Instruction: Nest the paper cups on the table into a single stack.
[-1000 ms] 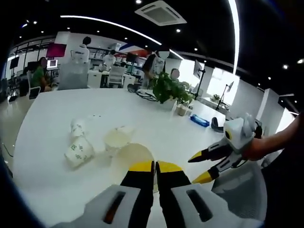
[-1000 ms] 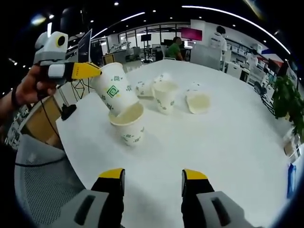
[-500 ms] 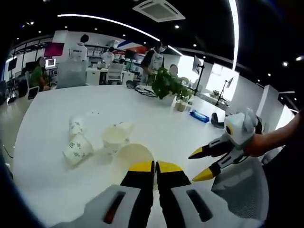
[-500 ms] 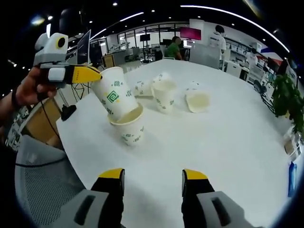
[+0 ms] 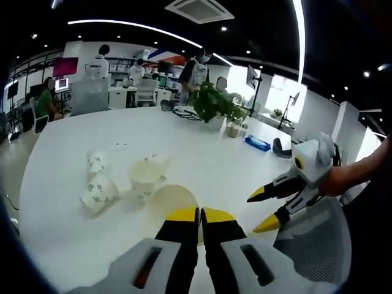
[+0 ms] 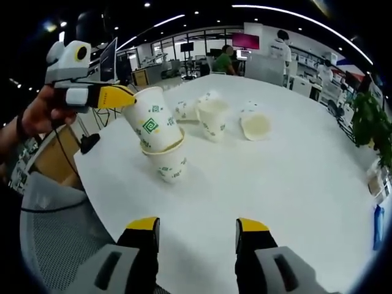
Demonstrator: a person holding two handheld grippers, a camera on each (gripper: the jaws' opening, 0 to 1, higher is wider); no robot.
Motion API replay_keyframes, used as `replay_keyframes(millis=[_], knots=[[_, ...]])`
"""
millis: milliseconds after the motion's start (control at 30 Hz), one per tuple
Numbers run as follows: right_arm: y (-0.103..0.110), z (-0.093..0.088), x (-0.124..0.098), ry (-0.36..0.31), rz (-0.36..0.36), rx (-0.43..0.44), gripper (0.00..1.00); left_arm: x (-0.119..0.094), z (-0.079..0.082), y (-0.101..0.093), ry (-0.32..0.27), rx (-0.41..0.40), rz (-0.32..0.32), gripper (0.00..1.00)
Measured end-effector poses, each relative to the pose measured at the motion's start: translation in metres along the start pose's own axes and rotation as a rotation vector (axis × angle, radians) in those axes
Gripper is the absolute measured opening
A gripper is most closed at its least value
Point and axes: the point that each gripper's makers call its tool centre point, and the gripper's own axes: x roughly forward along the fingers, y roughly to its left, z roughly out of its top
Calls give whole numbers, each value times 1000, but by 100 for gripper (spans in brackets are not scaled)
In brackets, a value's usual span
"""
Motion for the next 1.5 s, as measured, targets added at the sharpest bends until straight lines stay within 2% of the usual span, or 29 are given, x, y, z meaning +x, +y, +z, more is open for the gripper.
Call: replay_keyframes(millis=[167,300,367,533,933,1500], knots=[[1,-1,-2,2,-3,3,48,1,4,-3,7,43,28,0],[1,-1,-1,2,-3,4,48,2,1,-5,46,117,39,0],[2,-1,-1,2,-3,3,48,3,-1,-4,56,129,37,0],[4,-2,3,1,2,1,48,6,-6,0,64,129,32,0],[3,-5,0,5,1,8,48,20,-9,-9,63,82,5,1],[2,-12,3,14,1,21,48,42,-31,-13,117,43,-10,2]])
